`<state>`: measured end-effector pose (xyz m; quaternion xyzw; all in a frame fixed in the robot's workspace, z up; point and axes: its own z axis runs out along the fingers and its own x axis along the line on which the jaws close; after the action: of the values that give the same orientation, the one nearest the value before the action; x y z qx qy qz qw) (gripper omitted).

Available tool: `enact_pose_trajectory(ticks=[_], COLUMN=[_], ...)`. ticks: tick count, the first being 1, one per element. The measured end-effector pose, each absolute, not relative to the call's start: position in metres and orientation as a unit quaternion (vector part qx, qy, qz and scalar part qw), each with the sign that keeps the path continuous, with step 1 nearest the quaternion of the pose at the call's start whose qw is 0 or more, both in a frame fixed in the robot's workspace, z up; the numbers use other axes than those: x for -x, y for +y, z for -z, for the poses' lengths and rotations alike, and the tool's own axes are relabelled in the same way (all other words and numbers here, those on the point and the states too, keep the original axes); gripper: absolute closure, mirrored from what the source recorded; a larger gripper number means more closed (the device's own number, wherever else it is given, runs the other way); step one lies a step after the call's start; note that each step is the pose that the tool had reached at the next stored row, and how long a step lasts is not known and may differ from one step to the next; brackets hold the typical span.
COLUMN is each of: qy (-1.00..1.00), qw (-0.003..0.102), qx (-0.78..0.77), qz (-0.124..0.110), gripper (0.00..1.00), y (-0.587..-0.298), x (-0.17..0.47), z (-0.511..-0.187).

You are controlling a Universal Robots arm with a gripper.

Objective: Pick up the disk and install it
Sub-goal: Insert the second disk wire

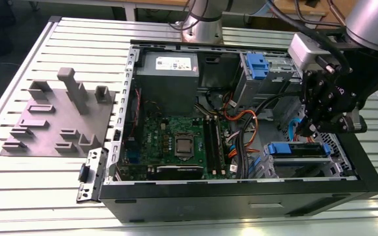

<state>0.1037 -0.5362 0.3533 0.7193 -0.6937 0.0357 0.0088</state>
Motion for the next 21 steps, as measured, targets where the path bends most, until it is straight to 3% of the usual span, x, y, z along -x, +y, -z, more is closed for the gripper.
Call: enact_pose_trajectory(ticks=[11,21], qy=[-0.694,-0.694], qw=[-0.005,-0.005], qx=[-0.719,-0.718], qz=[-0.049,-0.05], gripper=[0.84,0.84], y=[-0.543,-0.545], x=[-0.093,-0.092], z=[-0.343,-0.339])
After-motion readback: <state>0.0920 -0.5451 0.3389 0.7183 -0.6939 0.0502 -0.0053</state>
